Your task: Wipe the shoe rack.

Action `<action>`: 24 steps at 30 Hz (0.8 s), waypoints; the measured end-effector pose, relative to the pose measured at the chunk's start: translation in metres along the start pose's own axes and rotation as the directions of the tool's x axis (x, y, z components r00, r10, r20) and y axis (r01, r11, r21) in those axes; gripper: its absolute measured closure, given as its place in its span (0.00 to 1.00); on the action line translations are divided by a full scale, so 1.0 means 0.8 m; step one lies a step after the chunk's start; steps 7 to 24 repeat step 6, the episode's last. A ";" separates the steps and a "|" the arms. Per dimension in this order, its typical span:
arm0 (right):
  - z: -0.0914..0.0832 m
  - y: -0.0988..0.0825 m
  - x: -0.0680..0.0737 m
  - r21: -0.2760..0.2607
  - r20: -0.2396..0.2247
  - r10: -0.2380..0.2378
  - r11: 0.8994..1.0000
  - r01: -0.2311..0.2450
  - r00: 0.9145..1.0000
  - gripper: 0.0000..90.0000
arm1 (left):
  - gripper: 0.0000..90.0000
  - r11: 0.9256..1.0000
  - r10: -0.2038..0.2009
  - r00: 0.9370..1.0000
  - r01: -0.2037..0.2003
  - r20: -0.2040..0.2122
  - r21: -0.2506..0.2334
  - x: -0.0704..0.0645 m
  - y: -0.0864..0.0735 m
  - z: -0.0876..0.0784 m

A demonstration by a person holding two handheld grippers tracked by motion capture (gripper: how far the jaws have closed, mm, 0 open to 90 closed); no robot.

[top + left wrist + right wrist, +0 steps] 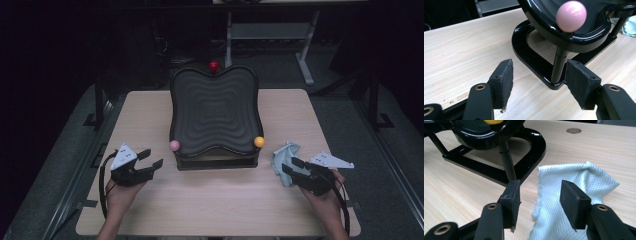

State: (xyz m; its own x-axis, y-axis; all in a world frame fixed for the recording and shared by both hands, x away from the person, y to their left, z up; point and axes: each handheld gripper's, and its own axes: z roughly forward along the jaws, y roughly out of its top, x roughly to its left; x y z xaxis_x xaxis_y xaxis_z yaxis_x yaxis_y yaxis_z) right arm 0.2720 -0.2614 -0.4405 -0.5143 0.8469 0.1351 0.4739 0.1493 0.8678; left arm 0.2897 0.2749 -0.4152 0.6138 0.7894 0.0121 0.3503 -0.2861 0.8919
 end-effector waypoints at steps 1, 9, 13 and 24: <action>0.000 -0.001 0.000 0.004 0.002 0.004 1.000 -0.004 1.000 0.56 | 0.43 1.000 -0.005 1.000 0.005 0.000 0.000 0.000 -0.001 0.000; -0.003 -0.006 -0.003 0.000 0.008 0.015 1.000 -0.015 1.000 0.55 | 0.43 1.000 -0.008 1.000 0.008 0.001 0.010 0.001 -0.005 0.001; -0.003 -0.006 -0.003 0.000 0.008 0.015 1.000 -0.015 1.000 0.55 | 0.43 1.000 -0.008 1.000 0.008 0.001 0.010 0.001 -0.005 0.001; -0.003 -0.006 -0.003 0.000 0.008 0.015 1.000 -0.015 1.000 0.55 | 0.43 1.000 -0.008 1.000 0.008 0.001 0.010 0.001 -0.005 0.001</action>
